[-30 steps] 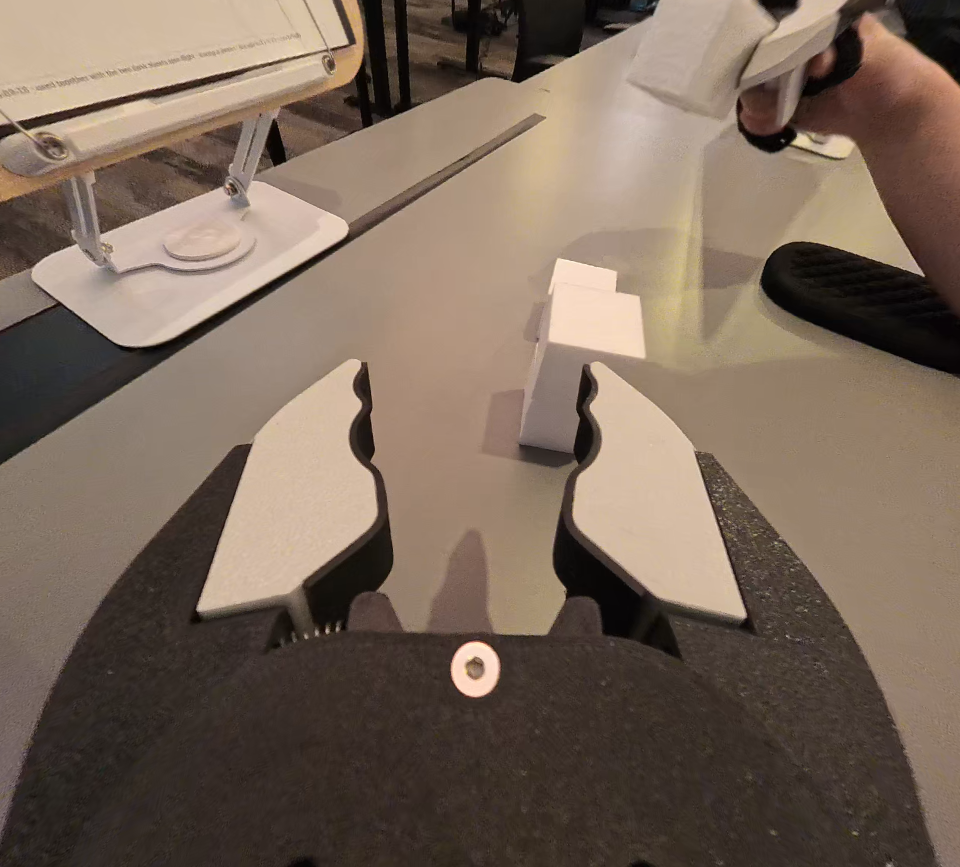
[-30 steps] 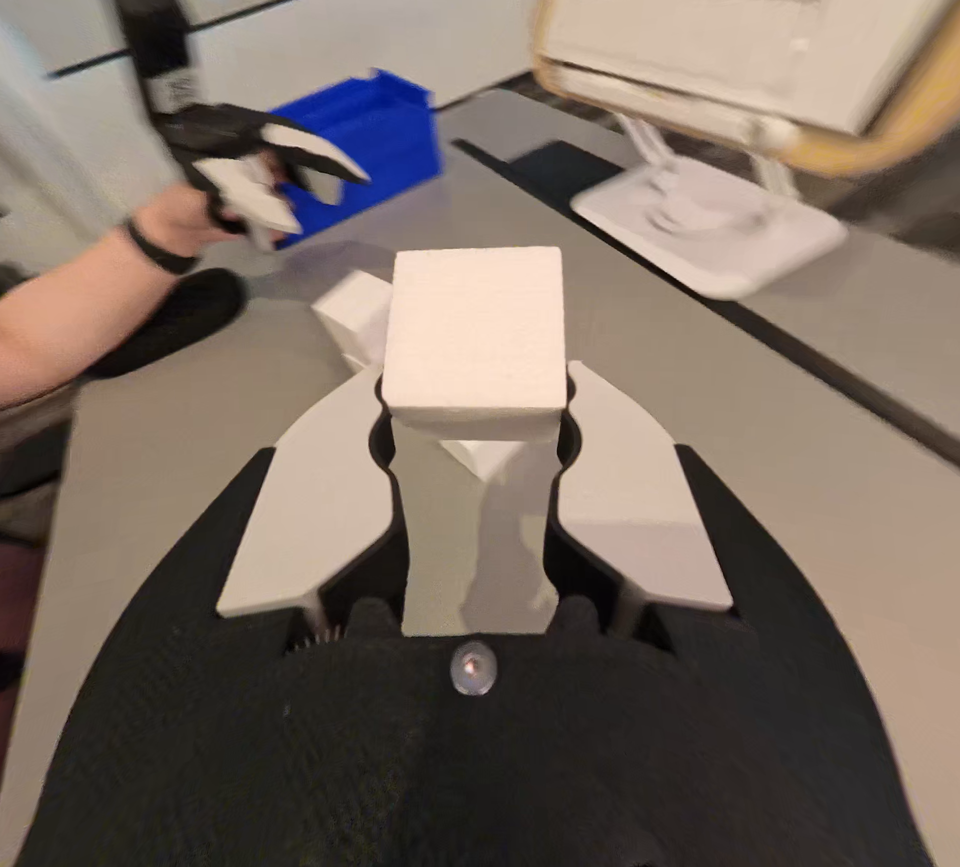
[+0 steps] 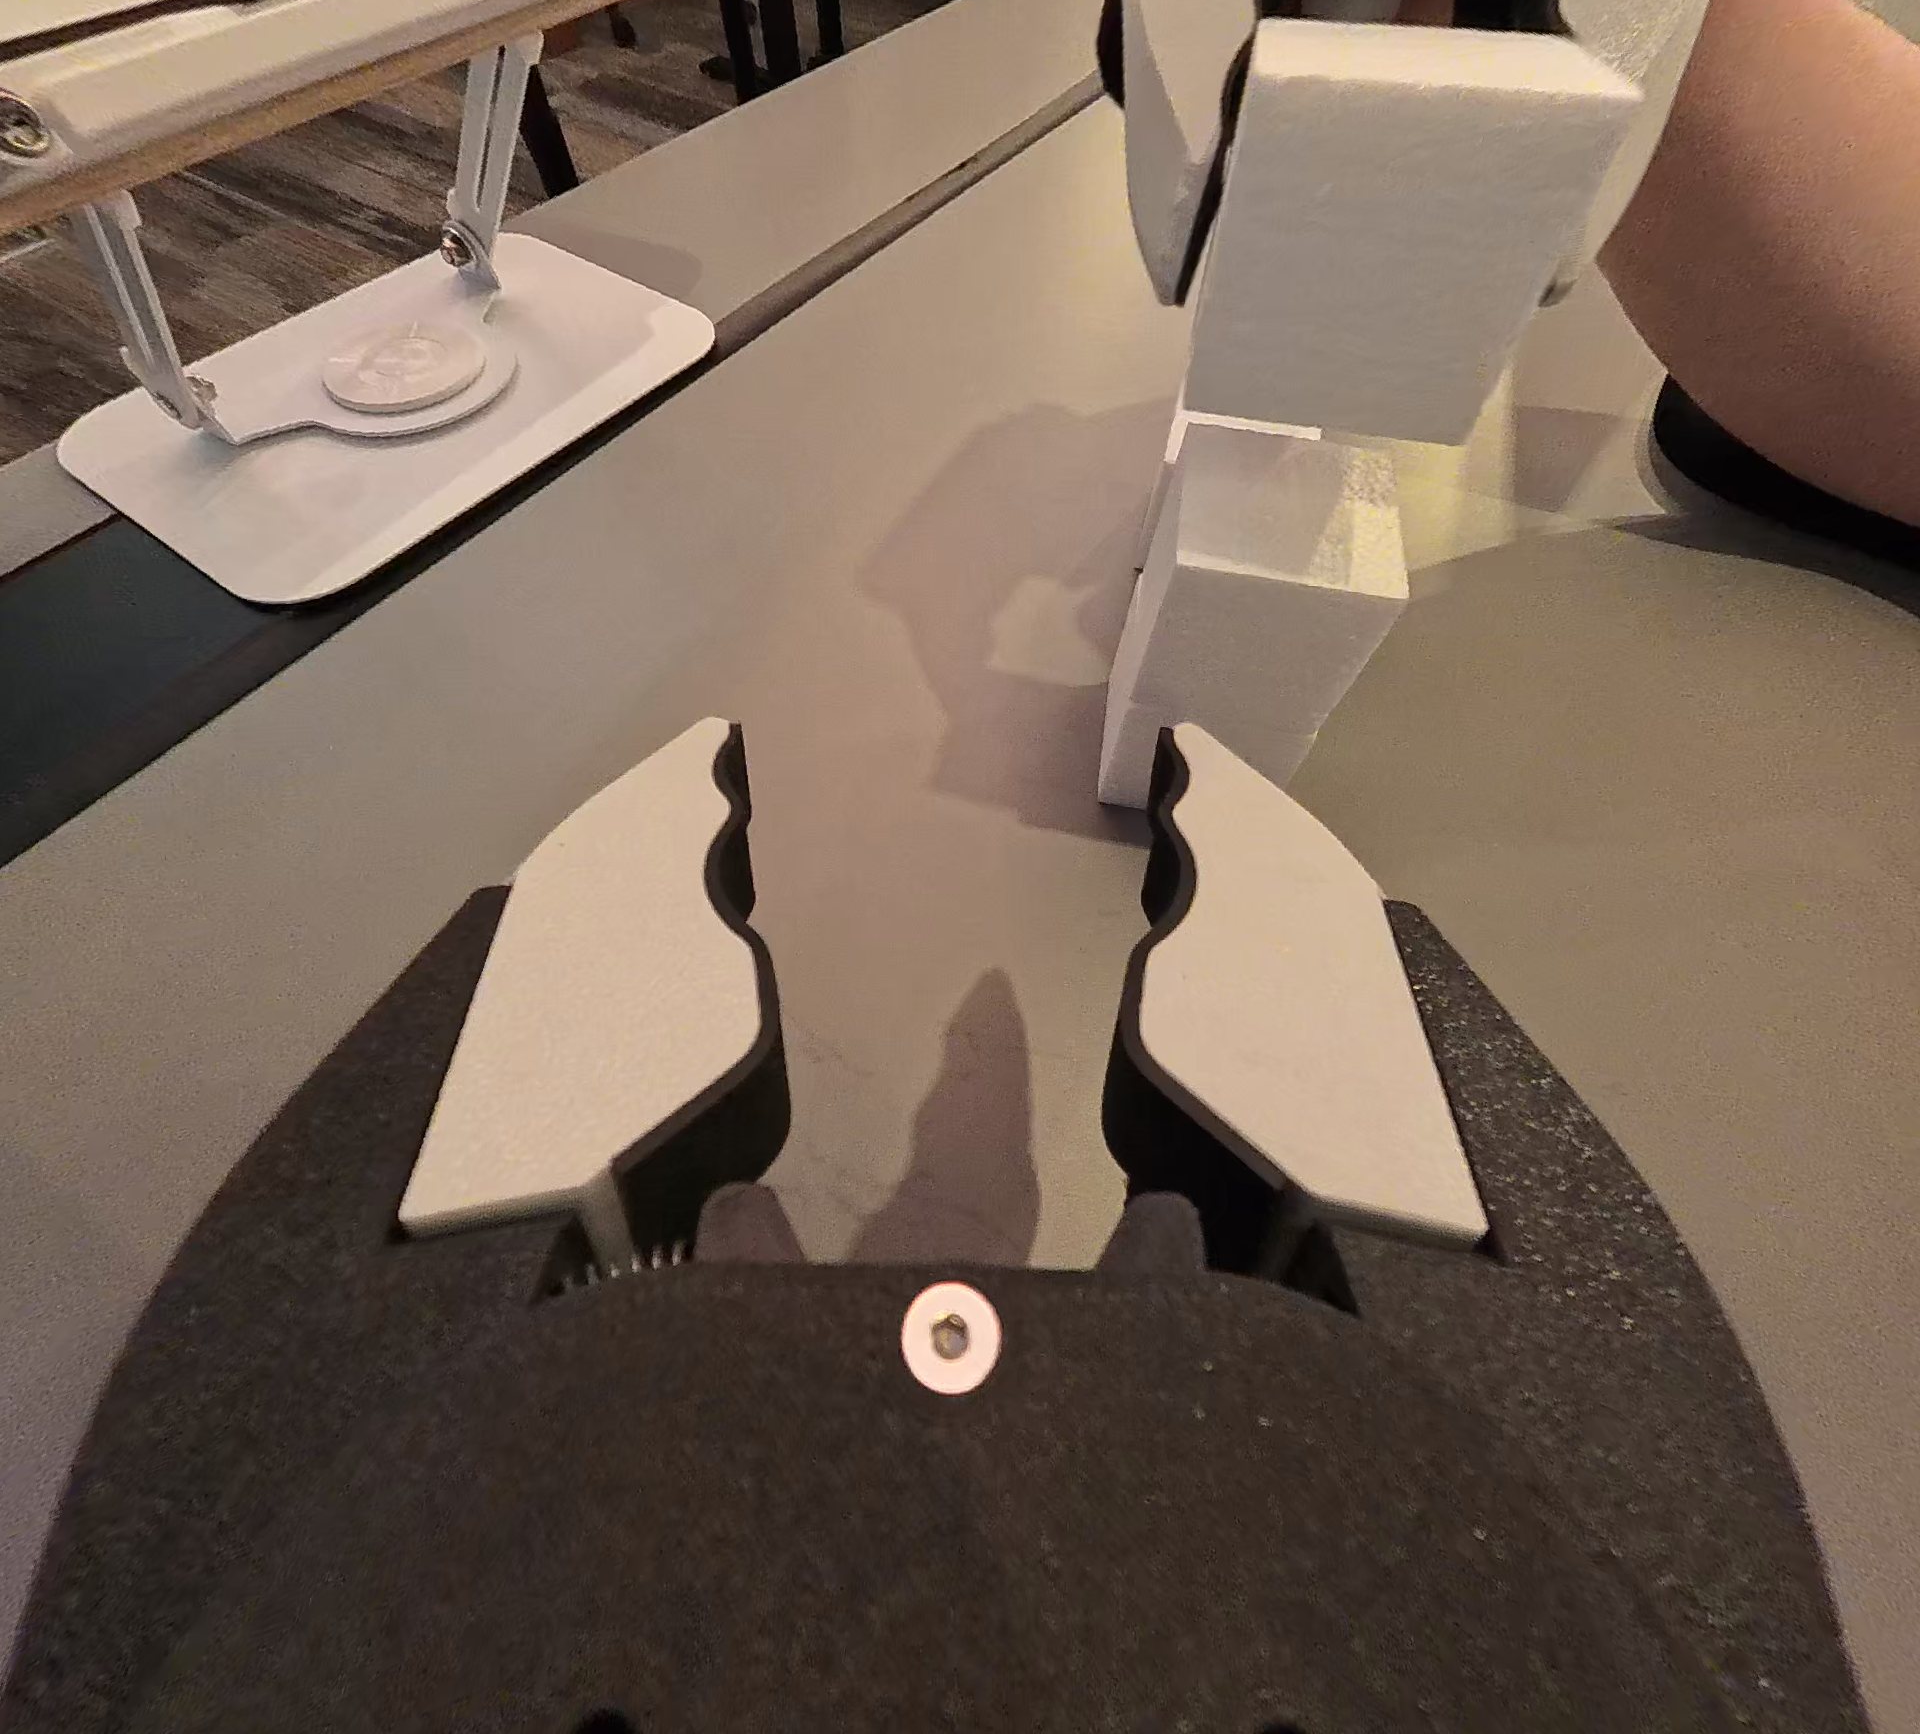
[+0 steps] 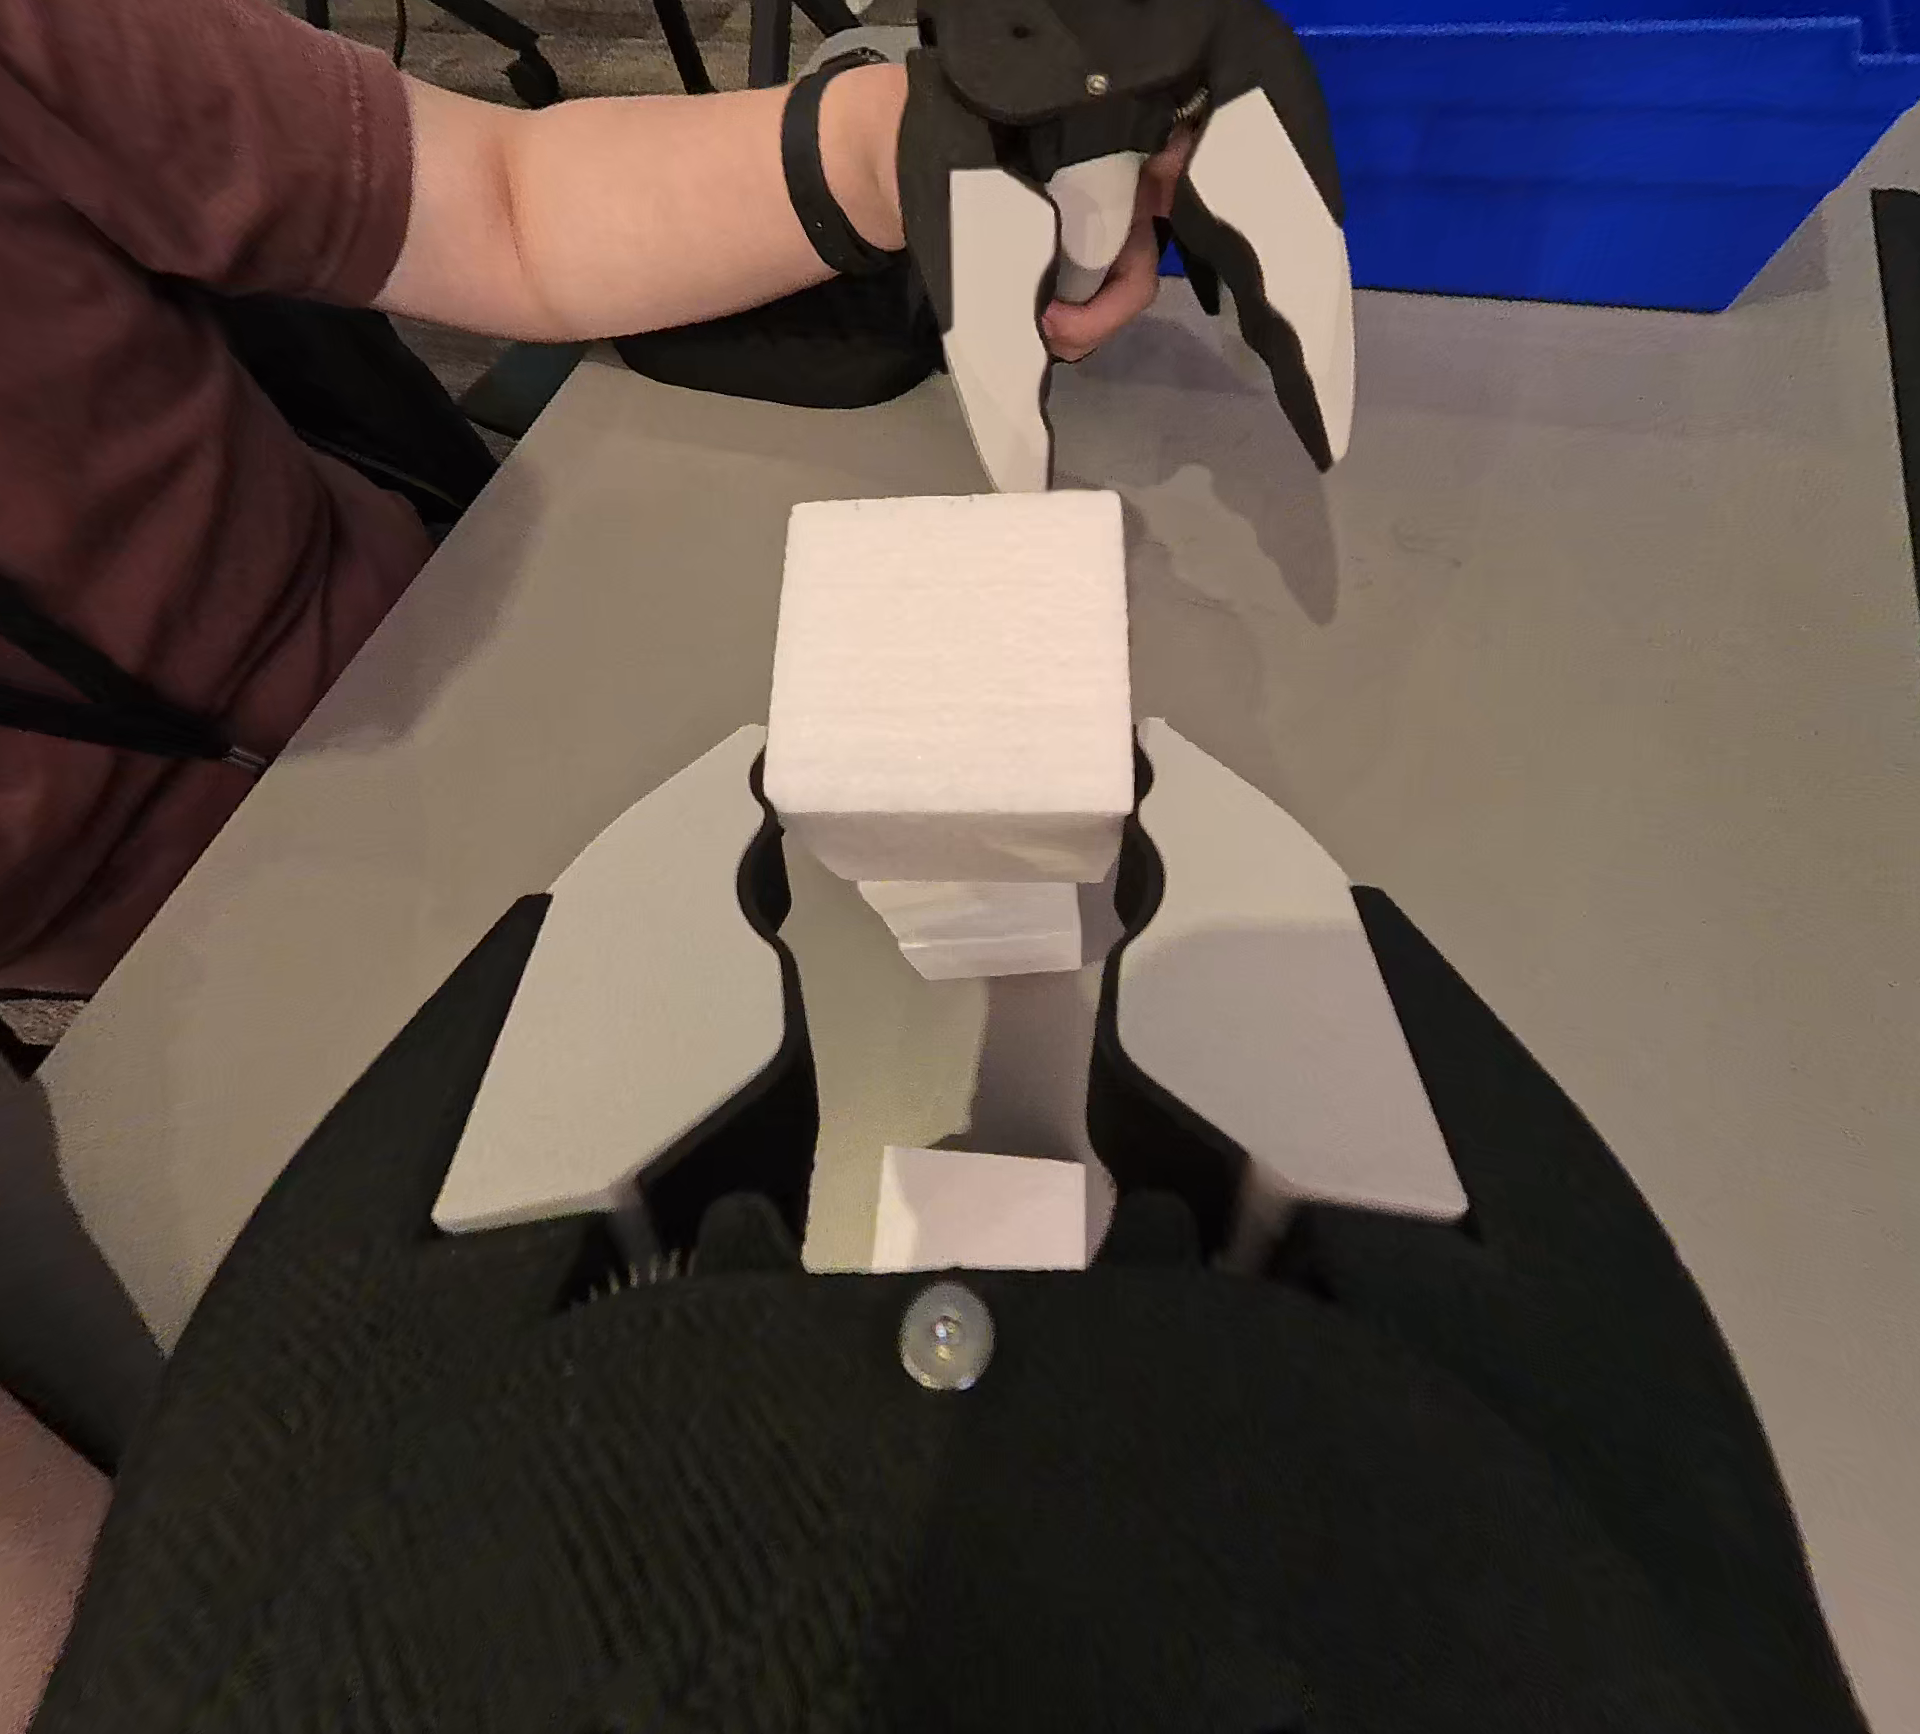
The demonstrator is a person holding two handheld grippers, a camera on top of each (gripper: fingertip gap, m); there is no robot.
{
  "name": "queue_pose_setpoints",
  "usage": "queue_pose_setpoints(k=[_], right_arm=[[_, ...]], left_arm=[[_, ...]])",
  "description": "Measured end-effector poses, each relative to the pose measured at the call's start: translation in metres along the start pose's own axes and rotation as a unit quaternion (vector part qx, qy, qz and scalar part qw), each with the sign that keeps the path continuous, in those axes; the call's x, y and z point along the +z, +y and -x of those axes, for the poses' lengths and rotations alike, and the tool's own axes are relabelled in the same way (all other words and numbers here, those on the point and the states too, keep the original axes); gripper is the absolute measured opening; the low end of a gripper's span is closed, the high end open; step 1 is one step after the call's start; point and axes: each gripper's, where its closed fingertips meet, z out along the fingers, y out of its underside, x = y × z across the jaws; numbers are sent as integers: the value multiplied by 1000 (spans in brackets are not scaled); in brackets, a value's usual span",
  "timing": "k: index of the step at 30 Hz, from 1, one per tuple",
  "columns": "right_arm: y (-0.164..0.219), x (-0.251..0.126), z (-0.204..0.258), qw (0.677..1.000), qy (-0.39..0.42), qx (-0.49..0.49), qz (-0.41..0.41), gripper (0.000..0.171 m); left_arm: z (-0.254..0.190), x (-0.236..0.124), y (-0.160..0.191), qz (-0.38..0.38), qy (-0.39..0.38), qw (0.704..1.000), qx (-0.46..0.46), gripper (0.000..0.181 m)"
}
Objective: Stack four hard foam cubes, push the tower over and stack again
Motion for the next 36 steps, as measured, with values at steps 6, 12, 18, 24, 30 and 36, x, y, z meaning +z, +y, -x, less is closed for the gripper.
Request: queue_pose_setpoints(k=[6,12,18,24,30,36], right_arm=[[11,10,-4,999,18,-18,47,63],[14,17,2,998,-3,-17,52,63],[18,19,-1,998,5,-23,58,64],[12,-3,-1,998,46,-38,26,86],[45,-58,-6,994,96,3,-44,81],[102,-57,-17,992,108,41,-53,81]], left_arm=[[-4,3,3,9,3,1000,8,74],[-4,8,14,34,3,999,12,73],[-6,9,16,43,4,999,16,74],[-6,8,17,40,9,999,7,74],[-6,7,17,36,10,999,4,74],[-6,10,23,46,16,999,1,74]])
